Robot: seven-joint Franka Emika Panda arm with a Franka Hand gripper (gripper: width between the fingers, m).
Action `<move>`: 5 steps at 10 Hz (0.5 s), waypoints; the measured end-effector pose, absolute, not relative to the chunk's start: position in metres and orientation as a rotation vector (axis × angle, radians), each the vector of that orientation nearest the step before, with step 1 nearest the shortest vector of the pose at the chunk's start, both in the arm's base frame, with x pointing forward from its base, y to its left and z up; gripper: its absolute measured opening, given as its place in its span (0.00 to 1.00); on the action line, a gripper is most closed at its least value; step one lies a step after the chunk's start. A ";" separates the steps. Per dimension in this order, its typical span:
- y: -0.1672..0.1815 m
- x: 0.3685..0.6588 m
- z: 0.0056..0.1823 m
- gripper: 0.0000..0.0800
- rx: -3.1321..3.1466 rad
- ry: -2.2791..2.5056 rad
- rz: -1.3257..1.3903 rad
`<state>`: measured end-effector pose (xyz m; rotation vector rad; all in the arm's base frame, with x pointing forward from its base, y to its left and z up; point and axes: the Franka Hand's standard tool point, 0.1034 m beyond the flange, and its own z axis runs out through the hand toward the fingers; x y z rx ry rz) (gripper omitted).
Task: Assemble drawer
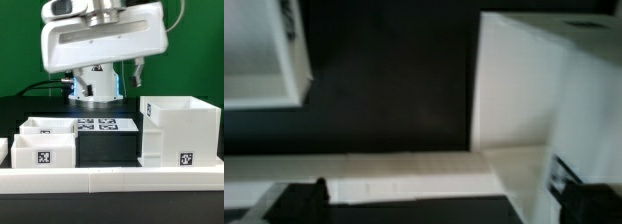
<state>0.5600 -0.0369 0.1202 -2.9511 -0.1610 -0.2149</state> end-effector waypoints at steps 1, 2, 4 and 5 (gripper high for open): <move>-0.055 0.557 0.116 0.81 -2.954 -0.188 -0.213; -0.065 0.558 0.113 0.81 -2.958 -0.178 -0.212; -0.062 0.557 0.112 0.81 -2.957 -0.169 -0.207; -0.063 0.557 0.111 0.81 -2.957 -0.168 -0.206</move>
Offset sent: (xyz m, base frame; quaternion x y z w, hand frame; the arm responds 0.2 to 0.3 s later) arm 0.0000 0.0000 0.0000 0.0000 0.0000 0.0000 1.0000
